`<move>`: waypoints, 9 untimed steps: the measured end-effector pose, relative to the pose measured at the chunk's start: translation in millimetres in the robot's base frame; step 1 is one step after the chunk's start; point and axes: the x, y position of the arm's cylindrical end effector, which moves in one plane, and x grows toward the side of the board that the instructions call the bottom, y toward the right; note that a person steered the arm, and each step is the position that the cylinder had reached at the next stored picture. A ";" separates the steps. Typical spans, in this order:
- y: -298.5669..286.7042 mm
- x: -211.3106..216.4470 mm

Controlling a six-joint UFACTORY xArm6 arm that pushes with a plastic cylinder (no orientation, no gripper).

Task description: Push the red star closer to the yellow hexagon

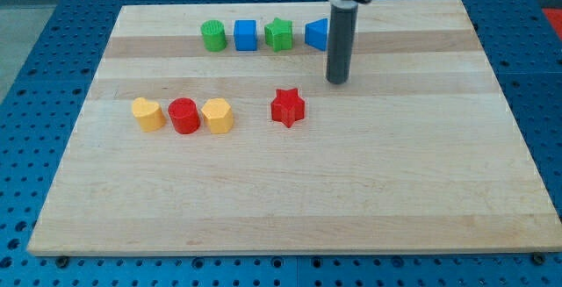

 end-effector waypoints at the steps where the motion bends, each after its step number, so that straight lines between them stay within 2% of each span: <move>1: -4.0 24.1; 3: -37.3 32.1; 9: -80.7 57.0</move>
